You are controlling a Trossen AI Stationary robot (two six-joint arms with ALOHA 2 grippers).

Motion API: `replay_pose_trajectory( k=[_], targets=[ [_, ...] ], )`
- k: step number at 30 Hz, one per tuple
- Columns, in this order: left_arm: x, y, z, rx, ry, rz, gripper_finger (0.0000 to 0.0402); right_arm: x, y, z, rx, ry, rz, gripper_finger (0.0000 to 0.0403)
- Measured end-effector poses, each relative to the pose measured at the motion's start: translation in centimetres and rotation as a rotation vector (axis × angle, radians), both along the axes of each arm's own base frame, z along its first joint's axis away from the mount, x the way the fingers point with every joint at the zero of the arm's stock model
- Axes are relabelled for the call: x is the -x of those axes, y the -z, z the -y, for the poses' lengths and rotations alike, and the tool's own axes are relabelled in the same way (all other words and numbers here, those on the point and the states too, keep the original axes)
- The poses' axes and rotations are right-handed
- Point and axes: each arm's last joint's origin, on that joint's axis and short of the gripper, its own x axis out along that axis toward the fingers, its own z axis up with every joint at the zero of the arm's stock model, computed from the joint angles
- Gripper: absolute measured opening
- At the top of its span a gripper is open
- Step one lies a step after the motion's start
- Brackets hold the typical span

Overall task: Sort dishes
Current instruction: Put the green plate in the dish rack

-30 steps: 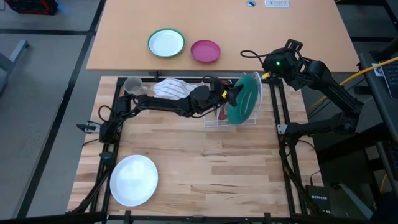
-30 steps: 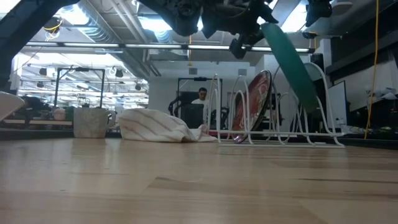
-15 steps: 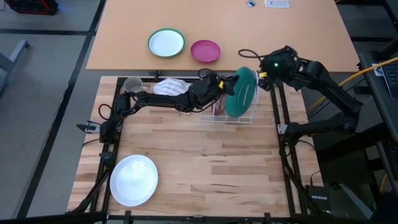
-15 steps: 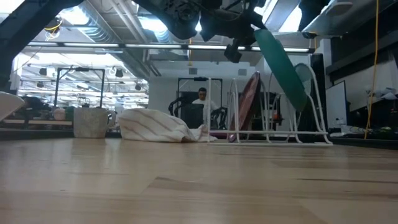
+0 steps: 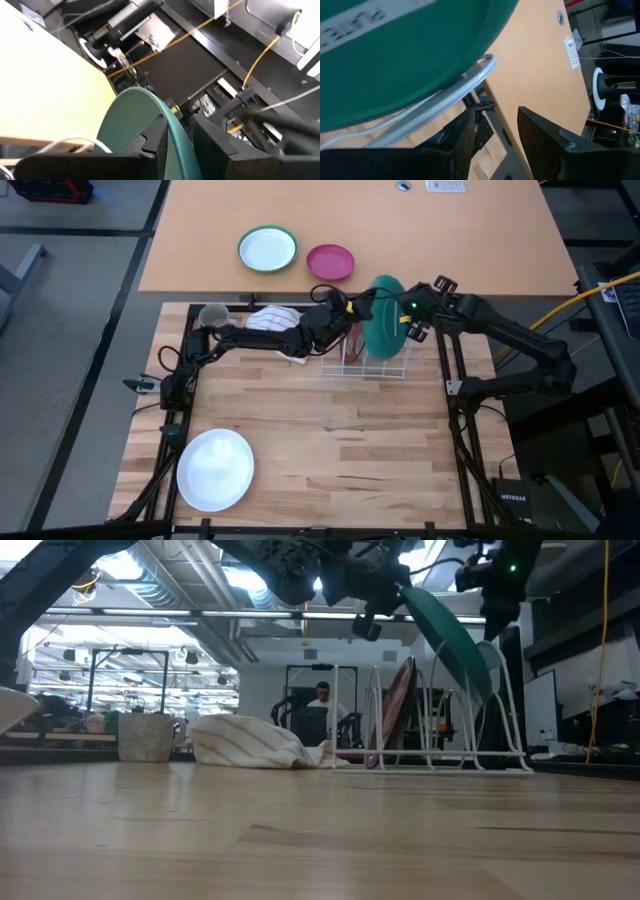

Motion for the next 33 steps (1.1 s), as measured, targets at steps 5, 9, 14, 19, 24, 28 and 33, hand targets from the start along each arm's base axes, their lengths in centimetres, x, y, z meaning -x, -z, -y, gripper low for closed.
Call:
replay_pose_trajectory(
  k=[5,9,14,19,24,28,33],
  targets=[
    [0.2,0.0,-0.8,0.004,-0.022,0.003,0.0075,-0.3,0.4,0.2,0.018,0.001,0.027,0.0154],
    [0.3,-0.1,-1.1,0.004,-0.032,0.002,0.0077,-0.5,0.2,0.3,0.03,-0.002,0.056,0.0154],
    [0.5,0.0,-1.6,-0.015,-0.054,-0.028,0.0107,-0.7,0.1,0.4,0.039,-0.003,0.074,0.0154],
    [0.6,0.0,-2.1,-0.025,-0.073,-0.045,0.0146,-0.7,0.1,0.4,0.038,-0.004,0.072,0.0154],
    [0.6,0.1,-2.0,-0.056,-0.071,-0.088,0.017,-0.7,0.1,0.4,0.038,-0.004,0.072,0.0154],
    [0.4,0.5,-2.0,-0.123,-0.041,-0.204,0.0175,-0.7,0.1,0.4,0.038,-0.005,0.071,0.0154],
    [0.3,0.7,-1.8,-0.207,-0.05,-0.315,0.0175,-0.7,0.1,0.4,0.038,-0.017,0.057,0.0154]
  ],
)
